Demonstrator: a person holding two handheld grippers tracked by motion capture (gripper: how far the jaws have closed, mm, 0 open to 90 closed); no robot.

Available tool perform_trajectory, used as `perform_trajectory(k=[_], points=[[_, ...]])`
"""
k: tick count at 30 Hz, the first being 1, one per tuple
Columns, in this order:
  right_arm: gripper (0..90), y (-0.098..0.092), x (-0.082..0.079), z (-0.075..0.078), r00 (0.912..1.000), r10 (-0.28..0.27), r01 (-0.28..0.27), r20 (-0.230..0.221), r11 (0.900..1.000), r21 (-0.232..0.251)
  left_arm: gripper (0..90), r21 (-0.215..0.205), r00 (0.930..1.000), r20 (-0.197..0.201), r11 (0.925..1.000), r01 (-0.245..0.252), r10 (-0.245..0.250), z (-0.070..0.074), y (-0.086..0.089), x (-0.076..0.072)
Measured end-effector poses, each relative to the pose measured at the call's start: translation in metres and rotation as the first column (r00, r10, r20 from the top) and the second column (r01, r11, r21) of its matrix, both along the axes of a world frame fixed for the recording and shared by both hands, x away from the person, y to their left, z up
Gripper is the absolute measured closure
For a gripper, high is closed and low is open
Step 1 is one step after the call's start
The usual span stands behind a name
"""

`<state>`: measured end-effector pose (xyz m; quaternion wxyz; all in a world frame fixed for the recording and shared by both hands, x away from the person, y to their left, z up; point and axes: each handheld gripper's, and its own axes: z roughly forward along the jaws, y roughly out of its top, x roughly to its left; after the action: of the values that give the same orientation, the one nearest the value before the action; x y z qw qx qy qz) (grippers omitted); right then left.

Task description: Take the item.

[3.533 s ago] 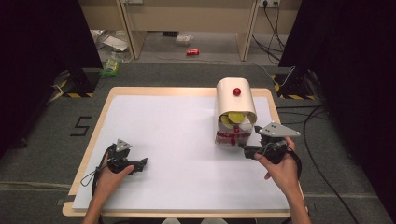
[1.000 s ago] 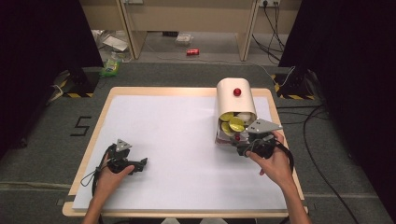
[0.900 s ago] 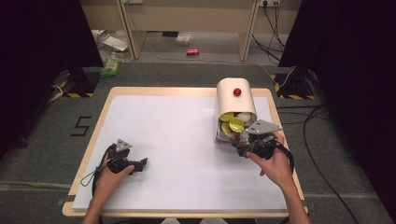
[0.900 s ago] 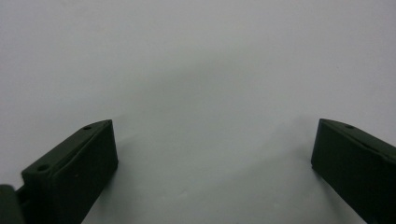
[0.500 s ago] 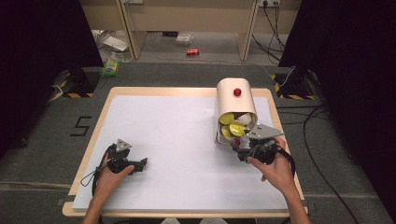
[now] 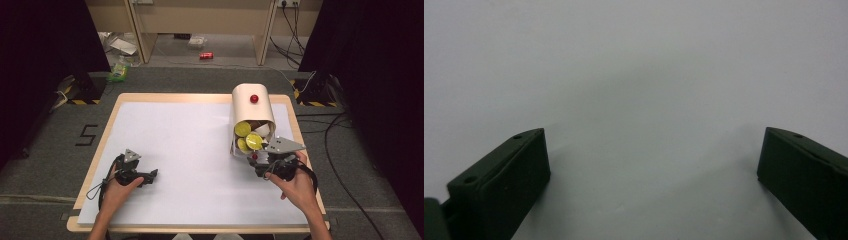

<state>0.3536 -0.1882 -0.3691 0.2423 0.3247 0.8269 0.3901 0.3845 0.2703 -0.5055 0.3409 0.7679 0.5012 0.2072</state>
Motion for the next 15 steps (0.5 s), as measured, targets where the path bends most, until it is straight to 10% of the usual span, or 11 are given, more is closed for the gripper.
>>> perform_trajectory(k=[15], points=[[34.6,0.0000,-0.0055,-0.0017,1.0000,0.001,-0.001,-0.001,1.000,-0.005,0.0,0.000,1.0000,0.000,1.0000,0.000,0.000,0.0000,0.0000,0.0000]])
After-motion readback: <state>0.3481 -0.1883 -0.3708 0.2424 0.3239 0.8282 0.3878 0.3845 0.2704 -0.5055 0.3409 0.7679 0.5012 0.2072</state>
